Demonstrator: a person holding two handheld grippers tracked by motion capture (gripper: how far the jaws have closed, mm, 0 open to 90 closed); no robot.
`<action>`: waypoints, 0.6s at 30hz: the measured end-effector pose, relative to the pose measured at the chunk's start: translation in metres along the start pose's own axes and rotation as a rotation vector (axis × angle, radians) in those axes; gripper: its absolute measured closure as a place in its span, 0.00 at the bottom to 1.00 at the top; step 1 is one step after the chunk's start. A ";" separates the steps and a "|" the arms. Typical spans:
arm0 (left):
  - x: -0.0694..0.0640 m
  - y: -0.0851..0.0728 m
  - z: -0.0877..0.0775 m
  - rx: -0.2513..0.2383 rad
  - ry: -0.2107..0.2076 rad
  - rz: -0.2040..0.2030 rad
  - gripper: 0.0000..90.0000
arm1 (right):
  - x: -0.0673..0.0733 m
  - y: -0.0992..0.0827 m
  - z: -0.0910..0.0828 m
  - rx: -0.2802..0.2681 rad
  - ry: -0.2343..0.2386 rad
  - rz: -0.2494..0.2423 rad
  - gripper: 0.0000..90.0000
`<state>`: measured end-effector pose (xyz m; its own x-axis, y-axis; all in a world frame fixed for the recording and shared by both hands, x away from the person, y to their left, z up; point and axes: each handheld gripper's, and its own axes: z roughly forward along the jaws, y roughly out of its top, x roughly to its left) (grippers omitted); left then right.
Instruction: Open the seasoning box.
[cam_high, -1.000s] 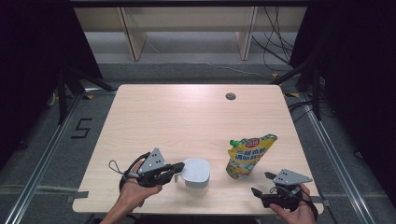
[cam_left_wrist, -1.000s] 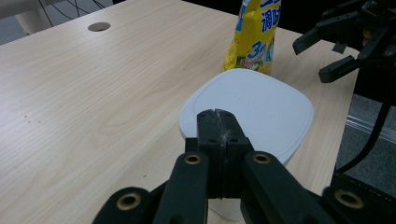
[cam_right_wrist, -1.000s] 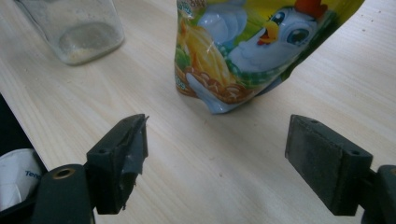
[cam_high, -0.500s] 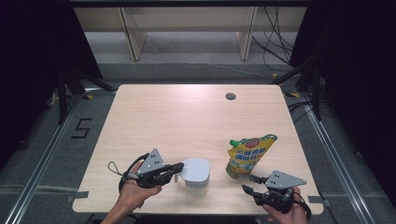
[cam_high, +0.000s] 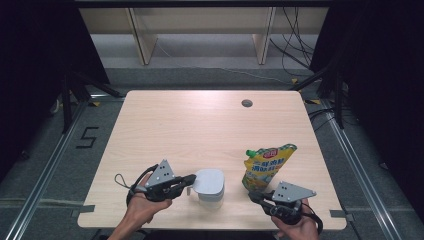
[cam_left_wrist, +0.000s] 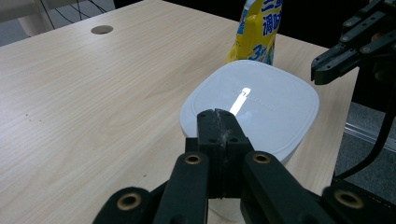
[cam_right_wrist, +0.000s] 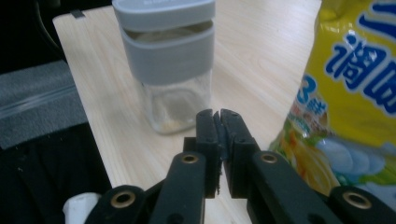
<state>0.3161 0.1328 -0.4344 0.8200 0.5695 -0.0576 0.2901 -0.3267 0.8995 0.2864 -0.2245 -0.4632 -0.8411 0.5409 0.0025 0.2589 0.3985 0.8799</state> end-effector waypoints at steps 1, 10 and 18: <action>0.000 0.000 0.000 0.000 0.000 0.000 0.99 | 0.000 0.000 0.000 0.000 0.000 0.000 0.97; 0.001 -0.001 0.000 -0.001 0.007 -0.009 0.99 | 0.005 0.018 0.017 -0.032 0.044 -0.020 1.00; 0.002 -0.001 -0.001 -0.001 0.005 0.004 0.99 | 0.012 0.033 0.032 -0.031 0.058 -0.039 1.00</action>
<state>0.3166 0.1349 -0.4353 0.8185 0.5722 -0.0522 0.2864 -0.3276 0.9004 0.2999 -0.1816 -0.4492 -0.8765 0.4814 -0.0051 0.2117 0.3948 0.8941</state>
